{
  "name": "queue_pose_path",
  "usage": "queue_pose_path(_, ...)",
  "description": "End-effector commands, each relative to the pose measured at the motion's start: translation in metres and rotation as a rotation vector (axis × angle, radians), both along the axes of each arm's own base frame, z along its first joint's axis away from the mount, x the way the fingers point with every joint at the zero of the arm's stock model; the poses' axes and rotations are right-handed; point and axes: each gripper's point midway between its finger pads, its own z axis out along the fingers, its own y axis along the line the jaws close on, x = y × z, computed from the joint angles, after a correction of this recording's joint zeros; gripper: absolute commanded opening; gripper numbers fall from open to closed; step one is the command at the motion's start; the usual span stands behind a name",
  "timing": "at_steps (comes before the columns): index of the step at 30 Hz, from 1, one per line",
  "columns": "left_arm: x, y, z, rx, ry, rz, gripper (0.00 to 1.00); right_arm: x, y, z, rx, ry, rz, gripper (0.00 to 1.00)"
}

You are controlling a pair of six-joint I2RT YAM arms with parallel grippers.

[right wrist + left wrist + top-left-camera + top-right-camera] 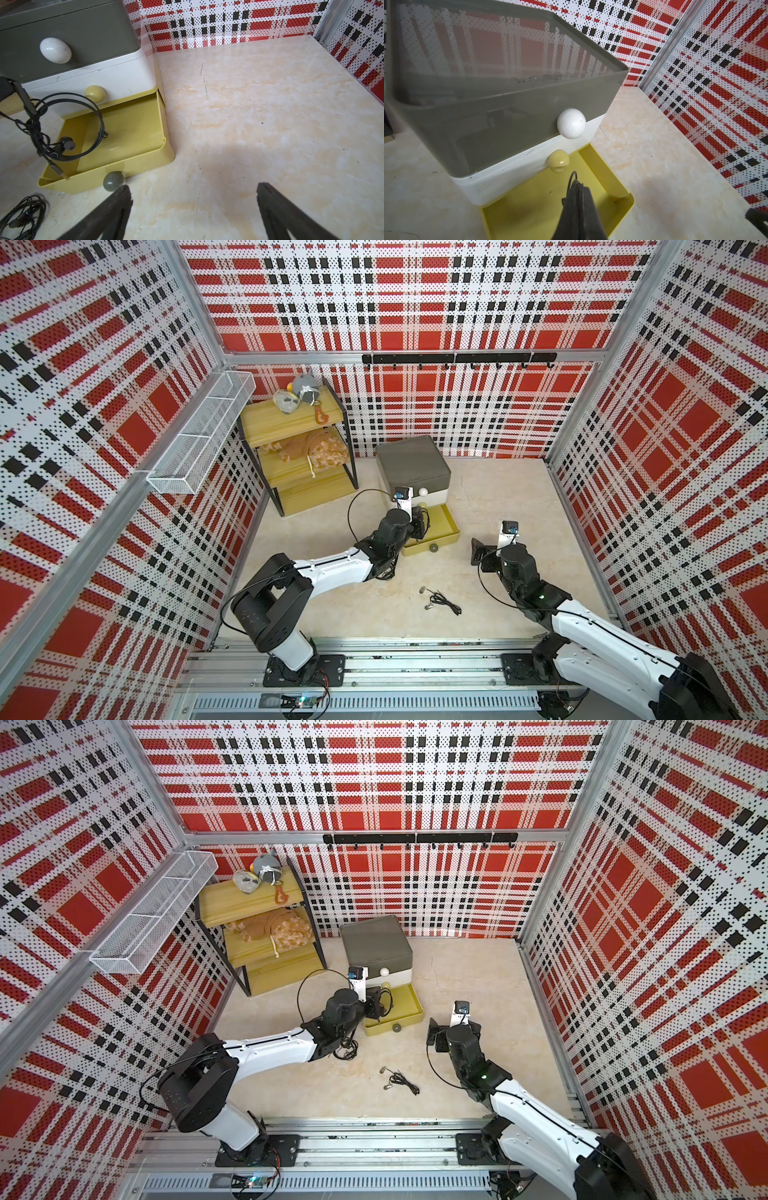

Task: Place the wired earphones into the drawer by color
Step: Place the wired earphones in the drawer.

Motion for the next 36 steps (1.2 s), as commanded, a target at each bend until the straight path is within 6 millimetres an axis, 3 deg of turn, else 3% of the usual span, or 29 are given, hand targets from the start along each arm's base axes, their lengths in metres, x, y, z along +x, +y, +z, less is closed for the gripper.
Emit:
queue_pose_path(1, 0.008, -0.005, 0.014, -0.011, -0.053, 0.013, 0.00, 0.000, -0.002, -0.001, 0.001, -0.009, -0.004, 1.00)
queue_pose_path(6, 0.010, -0.005, 0.014, 0.001, -0.058, 0.020, 0.00, 0.000, -0.002, -0.002, 0.001, -0.007, -0.004, 1.00)
queue_pose_path(16, 0.008, -0.003, 0.032, -0.021, -0.089, 0.021, 0.00, 0.001, -0.001, -0.004, -0.002, 0.000, -0.002, 1.00)
queue_pose_path(27, 0.012, -0.007, 0.011, 0.007, -0.055, 0.017, 0.01, 0.000, -0.002, -0.003, -0.002, -0.004, -0.002, 1.00)
queue_pose_path(30, 0.011, -0.005, 0.001, 0.005, -0.027, 0.024, 0.33, 0.000, -0.002, -0.002, 0.000, -0.006, -0.002, 1.00)
queue_pose_path(36, -0.001, 0.013, 0.001, -0.049, 0.001, 0.074, 0.66, -0.001, -0.002, 0.000, 0.001, -0.010, -0.003, 1.00)
